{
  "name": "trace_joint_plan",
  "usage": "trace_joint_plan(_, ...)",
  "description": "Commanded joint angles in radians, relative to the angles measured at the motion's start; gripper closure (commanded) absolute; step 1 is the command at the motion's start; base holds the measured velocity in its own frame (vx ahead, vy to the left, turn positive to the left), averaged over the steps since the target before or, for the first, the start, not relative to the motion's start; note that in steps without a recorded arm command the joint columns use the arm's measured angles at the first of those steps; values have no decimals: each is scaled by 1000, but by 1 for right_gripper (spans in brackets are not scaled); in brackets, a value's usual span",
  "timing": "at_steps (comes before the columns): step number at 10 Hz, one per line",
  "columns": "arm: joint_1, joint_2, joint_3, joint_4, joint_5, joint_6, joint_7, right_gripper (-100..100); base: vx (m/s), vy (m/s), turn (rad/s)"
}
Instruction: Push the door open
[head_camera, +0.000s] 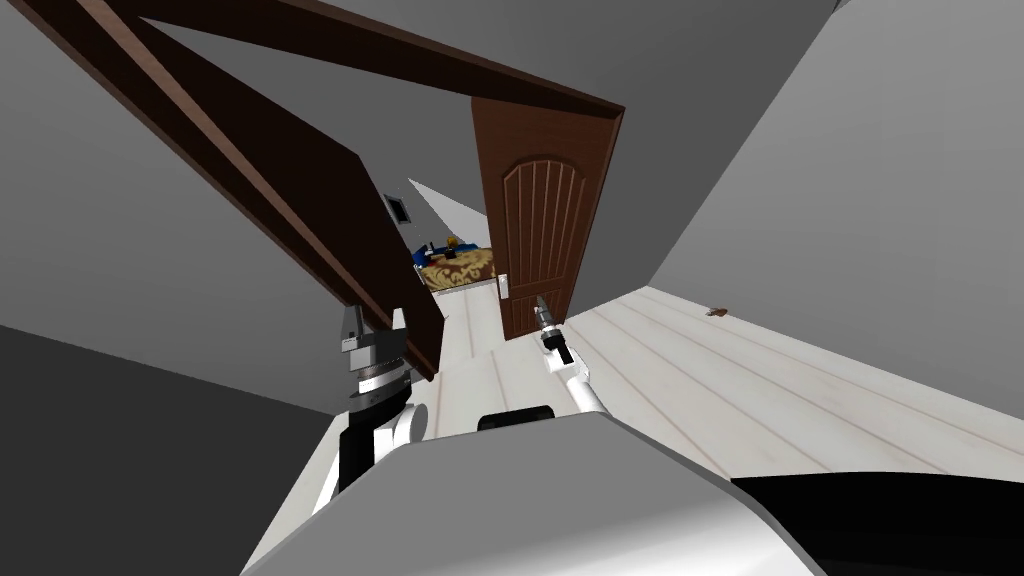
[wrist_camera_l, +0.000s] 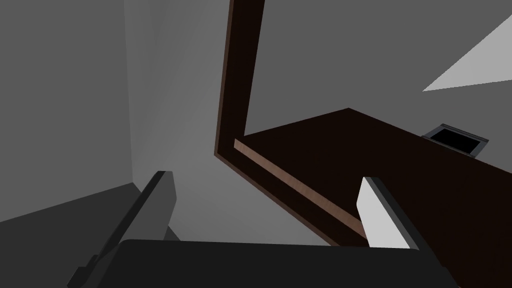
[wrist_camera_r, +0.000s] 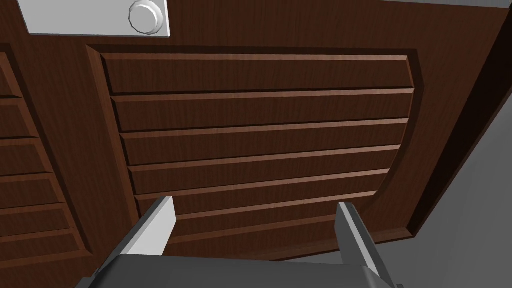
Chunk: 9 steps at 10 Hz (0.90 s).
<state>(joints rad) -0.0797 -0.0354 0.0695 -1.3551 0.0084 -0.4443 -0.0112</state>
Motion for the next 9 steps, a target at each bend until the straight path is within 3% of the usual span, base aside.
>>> trace_joint_plan(1, -31, 3, 8, 50, -1, 0, -4, -100, 73, -8, -10)
trace_joint_plan(2, -31, 3, 8, 58, -1, 0, -4, -100, 58, -7, -2)
trace_joint_plan(6, -111, 15, 28, 198, -3, 5, -13, -100, 89, -12, -7)
trace_joint_plan(7, -111, 15, 28, 198, -3, 5, -13, -100, 62, -15, -3)
trace_joint_plan(9, -148, 23, 37, 262, -3, 8, -17, -100, 68, -8, -8)
